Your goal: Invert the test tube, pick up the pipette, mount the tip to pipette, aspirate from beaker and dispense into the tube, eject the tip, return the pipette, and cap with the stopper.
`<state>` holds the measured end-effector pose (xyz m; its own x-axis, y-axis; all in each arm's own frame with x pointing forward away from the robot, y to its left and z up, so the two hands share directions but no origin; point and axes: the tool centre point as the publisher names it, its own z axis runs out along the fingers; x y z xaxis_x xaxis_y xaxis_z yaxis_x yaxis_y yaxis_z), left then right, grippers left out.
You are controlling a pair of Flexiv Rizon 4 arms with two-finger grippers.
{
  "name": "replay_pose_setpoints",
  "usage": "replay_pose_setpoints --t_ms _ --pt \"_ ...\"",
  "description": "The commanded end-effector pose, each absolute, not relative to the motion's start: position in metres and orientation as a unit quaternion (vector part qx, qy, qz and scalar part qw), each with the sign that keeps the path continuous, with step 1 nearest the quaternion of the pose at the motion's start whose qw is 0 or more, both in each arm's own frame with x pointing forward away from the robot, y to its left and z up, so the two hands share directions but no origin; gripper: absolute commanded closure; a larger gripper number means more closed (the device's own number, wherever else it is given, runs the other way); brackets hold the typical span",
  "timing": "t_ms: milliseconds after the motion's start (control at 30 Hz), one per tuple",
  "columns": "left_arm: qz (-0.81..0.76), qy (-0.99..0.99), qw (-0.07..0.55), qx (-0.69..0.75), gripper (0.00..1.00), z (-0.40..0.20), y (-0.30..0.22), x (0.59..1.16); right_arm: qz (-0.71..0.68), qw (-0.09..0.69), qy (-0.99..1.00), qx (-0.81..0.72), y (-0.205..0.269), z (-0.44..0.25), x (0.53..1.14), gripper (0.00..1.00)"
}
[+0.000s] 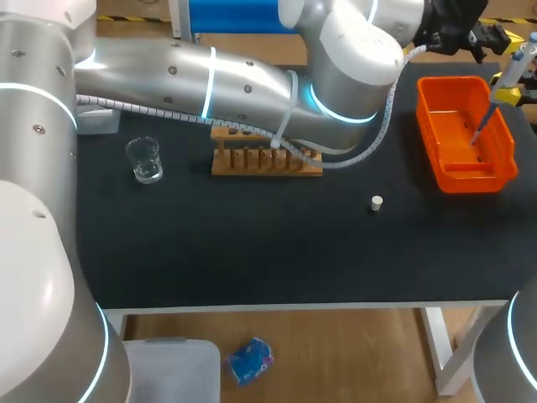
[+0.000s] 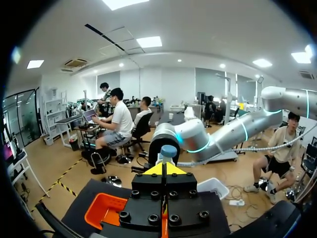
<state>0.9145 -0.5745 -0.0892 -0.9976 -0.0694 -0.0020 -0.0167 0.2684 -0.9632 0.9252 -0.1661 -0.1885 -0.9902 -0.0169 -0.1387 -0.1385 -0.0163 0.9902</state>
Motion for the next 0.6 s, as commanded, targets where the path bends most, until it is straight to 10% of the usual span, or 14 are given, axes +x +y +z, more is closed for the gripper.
replay_pose_setpoints --t_ms 33,600 --pt "-0.615 0.788 0.023 -0.027 1.0 -0.0949 -0.5749 0.9146 0.71 0.043 0.701 -0.056 -0.166 -0.1864 0.9249 1.0" --pt "-0.603 0.797 0.028 -0.019 1.0 -0.1002 -0.5793 0.9145 0.71 0.043 0.701 -0.056 -0.166 -0.1864 0.9249 1.0"
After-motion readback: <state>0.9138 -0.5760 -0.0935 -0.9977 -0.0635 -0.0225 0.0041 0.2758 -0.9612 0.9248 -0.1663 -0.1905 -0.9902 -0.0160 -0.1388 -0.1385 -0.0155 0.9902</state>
